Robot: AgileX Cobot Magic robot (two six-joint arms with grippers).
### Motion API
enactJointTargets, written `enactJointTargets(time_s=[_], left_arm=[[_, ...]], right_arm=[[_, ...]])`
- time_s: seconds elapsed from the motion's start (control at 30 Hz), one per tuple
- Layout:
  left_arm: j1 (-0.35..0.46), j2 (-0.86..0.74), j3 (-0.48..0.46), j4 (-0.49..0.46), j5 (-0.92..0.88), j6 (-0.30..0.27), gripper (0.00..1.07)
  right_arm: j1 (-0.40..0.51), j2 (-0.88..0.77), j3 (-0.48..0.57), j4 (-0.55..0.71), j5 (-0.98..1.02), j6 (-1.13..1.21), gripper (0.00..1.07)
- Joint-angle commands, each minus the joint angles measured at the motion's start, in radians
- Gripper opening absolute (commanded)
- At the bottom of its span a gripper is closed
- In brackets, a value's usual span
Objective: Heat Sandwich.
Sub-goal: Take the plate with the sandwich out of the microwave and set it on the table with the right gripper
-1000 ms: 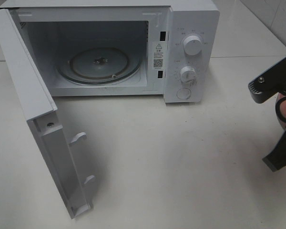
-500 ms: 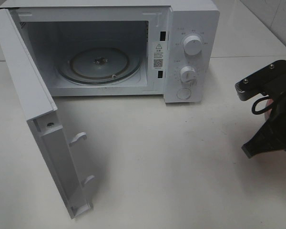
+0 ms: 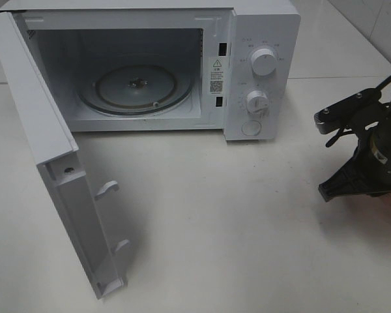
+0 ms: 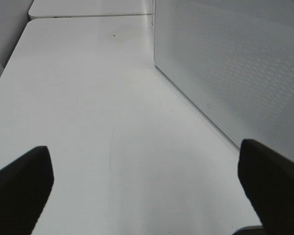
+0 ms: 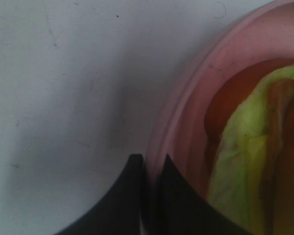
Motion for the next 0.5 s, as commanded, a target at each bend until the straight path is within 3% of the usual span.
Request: enactJointTargets(time_s=[0.03, 0.5], left_arm=[[0.004, -0.019, 0.003, 0.000, -0.009, 0.001, 0.97], [0.004, -0.019, 0.003, 0.000, -0.009, 0.001, 0.97]], right_arm=[[-0.026, 0.028, -0.007, -0.067, -0.011, 0.066, 0.00], [-0.055, 0.176, -0.007, -0.238, -0.039, 0.311, 0.02]])
